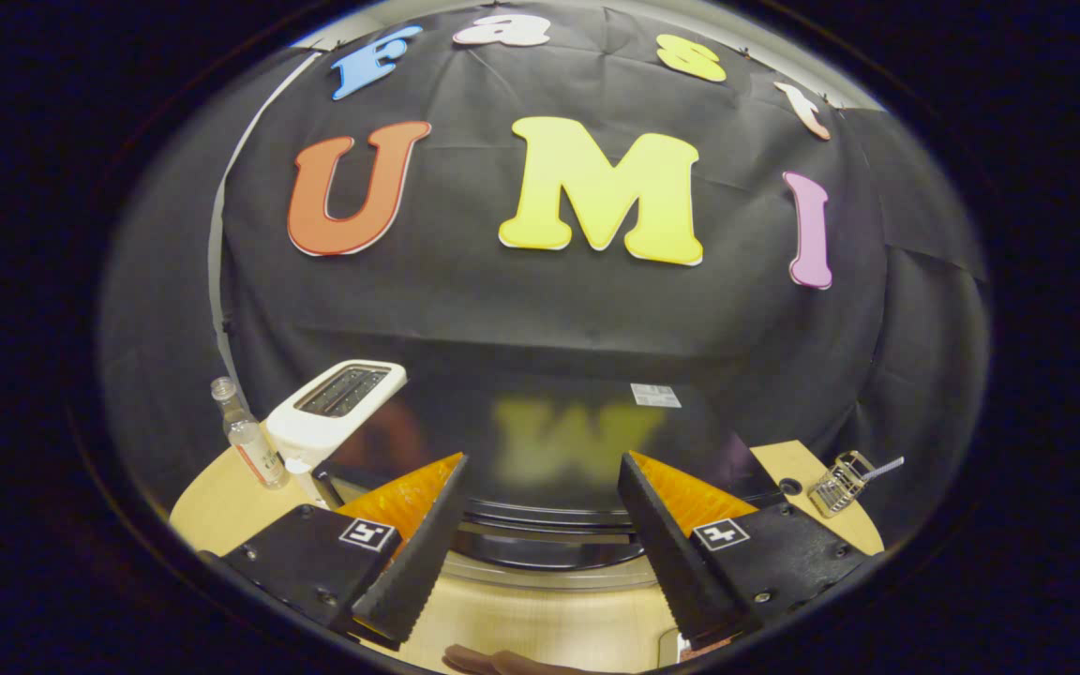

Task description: Open the toaster oven, put the food inside, and close the toaster oven door.

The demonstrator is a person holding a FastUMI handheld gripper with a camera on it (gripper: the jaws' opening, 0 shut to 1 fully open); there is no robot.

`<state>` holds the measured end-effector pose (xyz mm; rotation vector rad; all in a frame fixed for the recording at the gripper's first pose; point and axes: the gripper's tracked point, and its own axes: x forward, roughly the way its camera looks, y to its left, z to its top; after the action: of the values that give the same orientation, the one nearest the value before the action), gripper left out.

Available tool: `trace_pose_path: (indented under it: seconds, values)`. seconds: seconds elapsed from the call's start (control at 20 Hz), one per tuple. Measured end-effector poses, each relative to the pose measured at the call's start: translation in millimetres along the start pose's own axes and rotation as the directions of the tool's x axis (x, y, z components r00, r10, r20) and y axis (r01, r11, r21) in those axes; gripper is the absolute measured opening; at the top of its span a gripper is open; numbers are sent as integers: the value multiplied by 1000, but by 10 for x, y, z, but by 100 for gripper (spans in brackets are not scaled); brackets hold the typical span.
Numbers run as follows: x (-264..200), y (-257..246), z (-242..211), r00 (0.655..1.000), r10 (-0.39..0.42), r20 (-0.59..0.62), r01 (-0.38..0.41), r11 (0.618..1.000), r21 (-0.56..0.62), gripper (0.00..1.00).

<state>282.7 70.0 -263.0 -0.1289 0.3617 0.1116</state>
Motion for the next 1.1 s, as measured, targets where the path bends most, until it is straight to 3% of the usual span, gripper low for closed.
trace_pose_path:
  seconds: [0.5,1.1]
  values:
    - [-77,-63,-173,998,8,-58,-3,996,89,100]
    - [-738,-44,-697,996,11,-90,-10,1000,13,100]
